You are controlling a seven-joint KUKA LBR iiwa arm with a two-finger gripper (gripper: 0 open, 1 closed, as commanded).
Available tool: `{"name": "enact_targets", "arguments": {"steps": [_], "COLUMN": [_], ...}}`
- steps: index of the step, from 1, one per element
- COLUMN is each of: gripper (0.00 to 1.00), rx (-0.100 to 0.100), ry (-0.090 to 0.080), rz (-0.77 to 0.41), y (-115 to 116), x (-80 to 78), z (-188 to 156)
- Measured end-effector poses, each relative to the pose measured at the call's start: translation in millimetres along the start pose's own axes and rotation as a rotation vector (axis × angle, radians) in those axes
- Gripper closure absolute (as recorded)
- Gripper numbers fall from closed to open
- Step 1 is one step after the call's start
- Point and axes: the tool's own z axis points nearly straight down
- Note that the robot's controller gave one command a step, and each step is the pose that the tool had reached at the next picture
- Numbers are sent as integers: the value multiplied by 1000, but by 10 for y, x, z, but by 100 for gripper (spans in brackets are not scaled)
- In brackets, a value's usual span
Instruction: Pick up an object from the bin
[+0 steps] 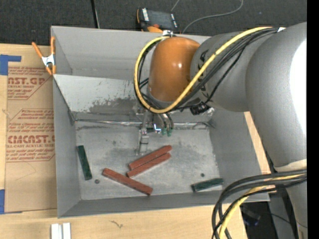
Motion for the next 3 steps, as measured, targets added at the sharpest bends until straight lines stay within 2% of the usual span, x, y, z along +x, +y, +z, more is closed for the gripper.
{"name": "enact_targets", "arguments": {"steps": [1,2,3], "gripper": [0,0,100], "rx": [3,2,1], "ry": [12,2,2], "rz": [-6,112,110], "y": [-69,-507,-492], "x": [688,589,590], "z": [754,714,710]}}
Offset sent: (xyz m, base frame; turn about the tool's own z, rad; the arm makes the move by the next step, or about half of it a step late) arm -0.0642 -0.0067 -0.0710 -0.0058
